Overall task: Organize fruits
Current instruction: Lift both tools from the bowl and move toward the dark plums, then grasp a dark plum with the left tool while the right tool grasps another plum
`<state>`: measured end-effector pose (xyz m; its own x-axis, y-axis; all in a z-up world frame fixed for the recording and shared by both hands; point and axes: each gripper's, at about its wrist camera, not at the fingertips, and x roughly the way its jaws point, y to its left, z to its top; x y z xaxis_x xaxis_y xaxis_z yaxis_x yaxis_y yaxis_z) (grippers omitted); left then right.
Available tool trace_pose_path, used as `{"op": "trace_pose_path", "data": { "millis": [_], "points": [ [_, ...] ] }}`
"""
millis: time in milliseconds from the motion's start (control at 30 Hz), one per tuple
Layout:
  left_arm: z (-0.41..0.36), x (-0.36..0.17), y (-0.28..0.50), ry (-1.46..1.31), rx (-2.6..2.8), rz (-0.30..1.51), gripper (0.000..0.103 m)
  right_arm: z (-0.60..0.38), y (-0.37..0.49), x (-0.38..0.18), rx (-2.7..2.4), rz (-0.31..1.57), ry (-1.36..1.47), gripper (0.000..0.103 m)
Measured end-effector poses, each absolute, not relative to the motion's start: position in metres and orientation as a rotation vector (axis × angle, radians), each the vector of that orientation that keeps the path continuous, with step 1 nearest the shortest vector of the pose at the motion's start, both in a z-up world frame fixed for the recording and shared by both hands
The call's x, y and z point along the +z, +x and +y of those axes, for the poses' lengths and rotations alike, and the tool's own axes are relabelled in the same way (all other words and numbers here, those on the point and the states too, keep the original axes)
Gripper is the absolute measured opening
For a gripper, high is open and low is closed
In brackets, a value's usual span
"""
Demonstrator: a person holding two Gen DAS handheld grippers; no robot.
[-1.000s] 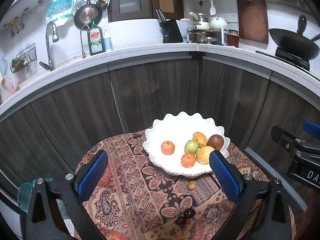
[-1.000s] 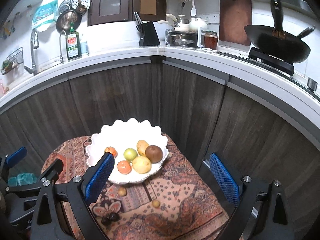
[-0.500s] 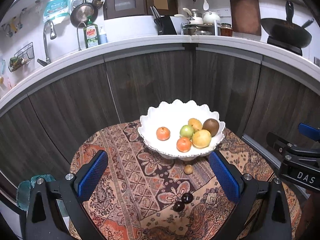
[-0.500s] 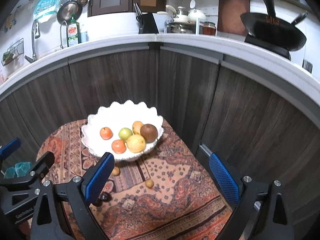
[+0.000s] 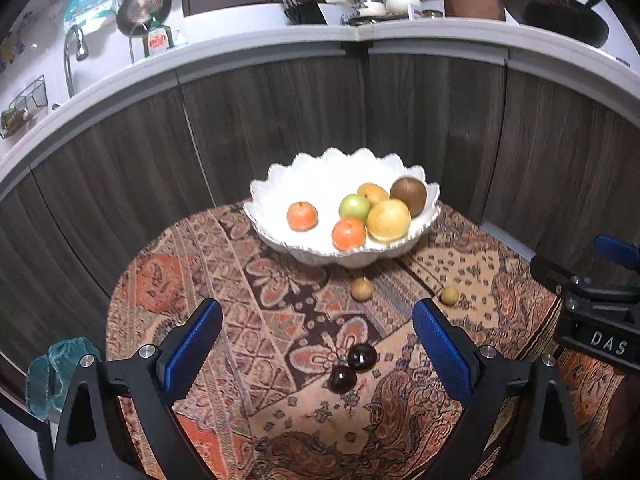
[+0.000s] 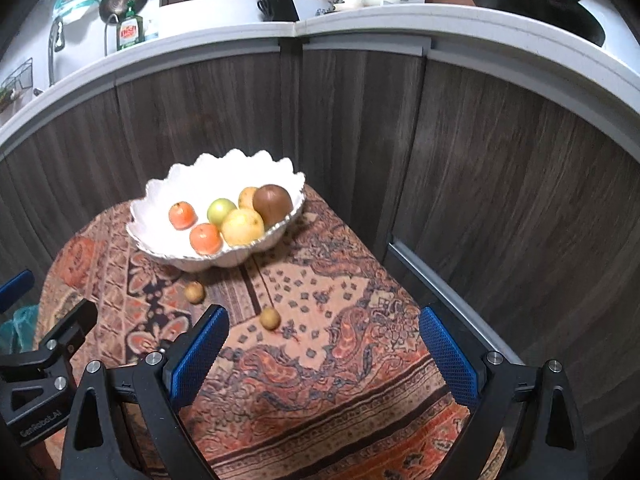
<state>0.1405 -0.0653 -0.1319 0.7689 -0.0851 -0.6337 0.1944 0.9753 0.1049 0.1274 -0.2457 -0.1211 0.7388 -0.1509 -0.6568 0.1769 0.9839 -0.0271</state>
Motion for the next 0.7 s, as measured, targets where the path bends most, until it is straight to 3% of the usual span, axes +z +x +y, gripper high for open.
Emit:
{"op": "trace_pose_path", "data": {
  "millis": [700],
  "points": [
    [-0.063,-0.221,0.163,0.159,-0.230,0.898,0.061,-0.224,0.141,-0.170,-0.193,0.808,-0.011,0.097]
  ]
}}
